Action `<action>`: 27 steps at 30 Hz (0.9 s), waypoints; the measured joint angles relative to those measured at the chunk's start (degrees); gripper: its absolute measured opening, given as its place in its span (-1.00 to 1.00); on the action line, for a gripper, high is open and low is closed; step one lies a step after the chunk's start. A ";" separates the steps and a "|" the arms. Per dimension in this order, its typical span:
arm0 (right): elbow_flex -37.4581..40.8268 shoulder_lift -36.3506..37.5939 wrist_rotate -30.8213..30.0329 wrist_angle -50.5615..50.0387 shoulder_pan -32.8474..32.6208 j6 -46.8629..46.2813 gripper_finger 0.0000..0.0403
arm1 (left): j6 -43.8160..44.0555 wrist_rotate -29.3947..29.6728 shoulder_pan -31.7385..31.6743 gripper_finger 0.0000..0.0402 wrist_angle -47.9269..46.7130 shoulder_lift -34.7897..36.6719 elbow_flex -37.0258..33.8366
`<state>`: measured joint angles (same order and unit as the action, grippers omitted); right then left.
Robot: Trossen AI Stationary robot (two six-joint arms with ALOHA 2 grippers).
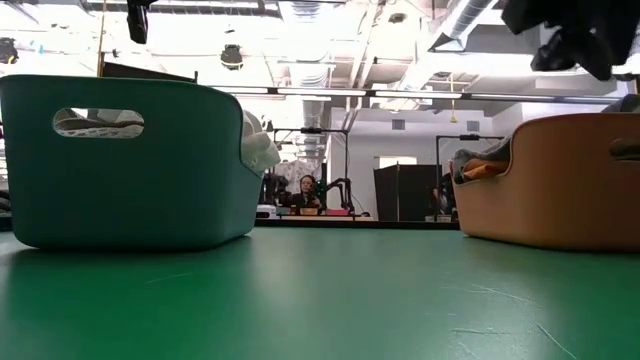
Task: Sort towels by color in basket
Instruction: Put the orange towel into the orange bin
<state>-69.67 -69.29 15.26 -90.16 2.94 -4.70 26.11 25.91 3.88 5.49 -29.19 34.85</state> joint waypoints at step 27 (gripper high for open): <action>11.83 -0.45 -2.14 -0.04 -6.05 -0.89 -0.40 | -0.18 0.00 -0.02 -0.96 -0.65 0.00 0.00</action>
<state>-57.84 -69.73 13.12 -90.20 -3.11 -5.60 25.93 25.91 3.86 4.84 -29.19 34.85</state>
